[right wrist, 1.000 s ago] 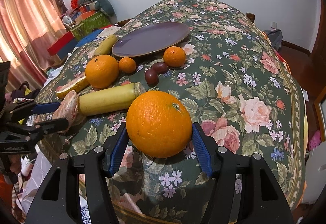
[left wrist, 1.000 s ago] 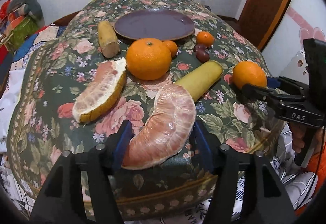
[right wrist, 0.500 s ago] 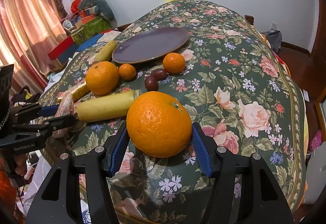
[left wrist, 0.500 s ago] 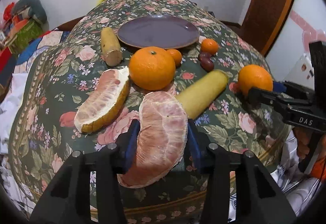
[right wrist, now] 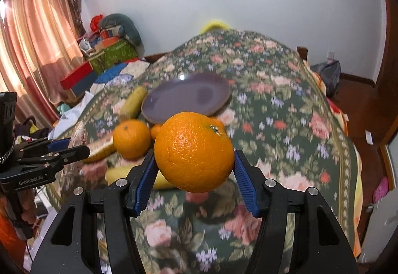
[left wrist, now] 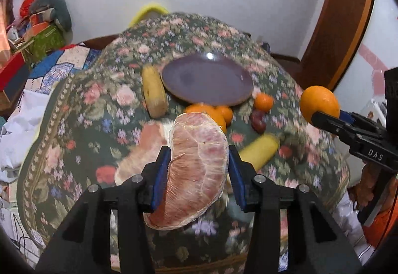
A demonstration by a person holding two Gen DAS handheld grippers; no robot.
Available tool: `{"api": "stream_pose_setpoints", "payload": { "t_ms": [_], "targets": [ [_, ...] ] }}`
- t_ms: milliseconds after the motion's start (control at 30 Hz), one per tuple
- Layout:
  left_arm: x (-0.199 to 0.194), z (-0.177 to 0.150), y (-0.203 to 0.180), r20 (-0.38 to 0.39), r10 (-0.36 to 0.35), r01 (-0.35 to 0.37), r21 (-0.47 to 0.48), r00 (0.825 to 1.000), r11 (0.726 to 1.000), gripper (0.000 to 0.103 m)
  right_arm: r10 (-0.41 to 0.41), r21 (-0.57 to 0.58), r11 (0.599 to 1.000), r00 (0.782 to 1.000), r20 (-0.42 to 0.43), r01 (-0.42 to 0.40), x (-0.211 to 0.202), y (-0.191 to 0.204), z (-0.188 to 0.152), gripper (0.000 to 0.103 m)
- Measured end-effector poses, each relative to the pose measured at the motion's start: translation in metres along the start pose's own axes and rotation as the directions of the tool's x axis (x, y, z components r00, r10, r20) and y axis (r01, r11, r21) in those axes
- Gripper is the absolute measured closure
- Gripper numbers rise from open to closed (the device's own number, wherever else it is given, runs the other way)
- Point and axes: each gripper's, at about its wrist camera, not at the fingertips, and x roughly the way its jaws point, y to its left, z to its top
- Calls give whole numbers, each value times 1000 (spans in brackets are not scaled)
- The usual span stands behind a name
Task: Organize fruits
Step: 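Grasp and lift the pomelo wedge with left tool while right tool grasps the large orange, then lower pomelo wedge onto purple plate with left tool while right tool places the orange beside it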
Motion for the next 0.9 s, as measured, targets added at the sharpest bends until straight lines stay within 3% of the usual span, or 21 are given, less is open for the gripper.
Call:
{"api": "stream_pose_setpoints", "payload": {
  "t_ms": [500,900],
  "targets": [
    [16,68,7,112,25,-22,-28,993,999,60,-7,-15,1000,993,118,8,17,-1,58,46],
    [67,108,11,96,22,-19,-32,995,999,61,-21,-14,1000,993,113,23,61,-13,87,46]
  ]
}}
